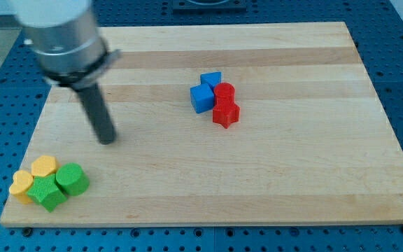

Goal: Push the green star slightly up

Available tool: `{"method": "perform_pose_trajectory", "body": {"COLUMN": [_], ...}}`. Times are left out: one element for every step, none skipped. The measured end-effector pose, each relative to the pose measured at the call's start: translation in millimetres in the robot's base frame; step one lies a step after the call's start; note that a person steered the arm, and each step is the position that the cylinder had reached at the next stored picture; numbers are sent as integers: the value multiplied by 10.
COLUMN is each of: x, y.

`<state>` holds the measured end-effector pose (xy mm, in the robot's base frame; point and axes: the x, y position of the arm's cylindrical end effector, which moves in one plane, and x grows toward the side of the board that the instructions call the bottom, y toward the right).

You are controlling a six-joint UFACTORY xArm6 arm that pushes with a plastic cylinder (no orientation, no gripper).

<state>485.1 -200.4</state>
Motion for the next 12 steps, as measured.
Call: {"method": "perform_pose_trajectory", "body": {"x": [0, -6, 101, 497, 680, 858, 1211, 1324, 1310, 1308, 1245, 1159], "y": [-774, -1033, -1043, -1039, -1041, -1036, -1037, -976, -738, -575, -570, -547]}}
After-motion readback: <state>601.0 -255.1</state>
